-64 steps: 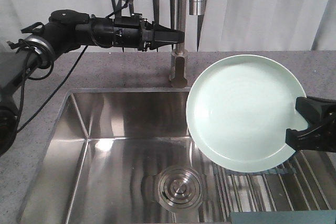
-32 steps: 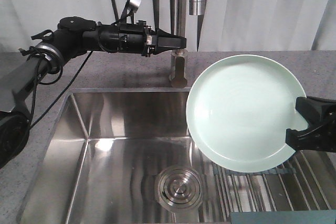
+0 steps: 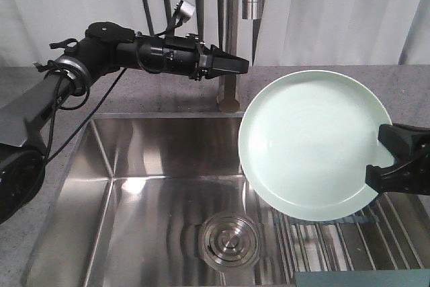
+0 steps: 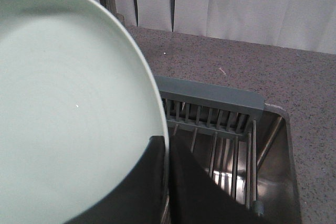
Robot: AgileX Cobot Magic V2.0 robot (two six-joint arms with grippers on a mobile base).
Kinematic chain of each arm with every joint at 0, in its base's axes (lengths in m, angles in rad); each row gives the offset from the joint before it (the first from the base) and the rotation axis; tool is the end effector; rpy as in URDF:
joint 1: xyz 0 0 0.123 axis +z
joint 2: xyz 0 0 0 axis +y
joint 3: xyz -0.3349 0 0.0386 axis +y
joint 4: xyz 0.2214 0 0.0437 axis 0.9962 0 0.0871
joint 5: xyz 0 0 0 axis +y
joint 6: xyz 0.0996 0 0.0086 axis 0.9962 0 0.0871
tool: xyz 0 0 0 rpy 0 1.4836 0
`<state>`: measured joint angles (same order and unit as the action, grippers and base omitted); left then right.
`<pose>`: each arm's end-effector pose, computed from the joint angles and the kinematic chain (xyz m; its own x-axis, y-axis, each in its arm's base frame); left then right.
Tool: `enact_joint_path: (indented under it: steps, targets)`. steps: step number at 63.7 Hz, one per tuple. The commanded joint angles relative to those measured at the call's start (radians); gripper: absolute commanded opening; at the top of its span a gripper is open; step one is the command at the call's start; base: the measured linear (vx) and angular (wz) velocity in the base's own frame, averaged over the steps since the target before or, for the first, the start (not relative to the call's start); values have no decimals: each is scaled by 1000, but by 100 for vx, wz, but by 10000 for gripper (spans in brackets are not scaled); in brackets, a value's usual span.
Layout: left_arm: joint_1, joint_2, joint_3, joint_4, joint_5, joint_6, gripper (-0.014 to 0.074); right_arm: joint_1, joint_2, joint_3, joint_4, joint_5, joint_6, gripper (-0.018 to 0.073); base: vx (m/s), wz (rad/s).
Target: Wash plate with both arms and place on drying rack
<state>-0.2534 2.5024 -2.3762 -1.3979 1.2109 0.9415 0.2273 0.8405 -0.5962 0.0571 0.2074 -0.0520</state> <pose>0.5107 -0.2275 0.2898 -0.5806 0.0831 -0.8099 0.8076 0.1852 -0.5599 0.1207 0.0291 0.3514 -0.3479 -0.0765 -0.9344 -0.2347 0.9720 0.0078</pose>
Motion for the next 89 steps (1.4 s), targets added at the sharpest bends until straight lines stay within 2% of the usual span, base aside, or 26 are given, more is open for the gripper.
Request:
enact_joint_path:
  steps: [1,18,24,37,54,65,81,89]
  targets:
    - [-8,-69,-28,-64,22,-7,471,-5,-7,-30,-6,-82,-7,-5,0,0]
    - [-8,-68,-28,-66,42,-10,471,-5,-7,-30,-6,-82,-7,-5,0,0]
    - [-8,-68,-28,-62,41,-58,471,-5,-7,-30,-6,-82,-7,-5,0,0]
    - [-11,-69,-28,-84,41,-77,471,-5,-7,-30,-6,-82,-7,-5,0,0]
    - [-29,-74,-22,-43,41,-114,471,-5,-7,-30,-6,-83,-7,-5,0,0]
    - [-29,-87,-19,18,41,-154,471,-5,-7,-30,-6,-83,-7,-5,0,0]
    - [-29,-166,121,65,41,-123,471,-5,-7,-30,-6,-83,-7,-5,0,0]
    - [-30,-213,186,65,41,-91,471,-5,-7,-30,-6,-83,-7,-5,0,0]
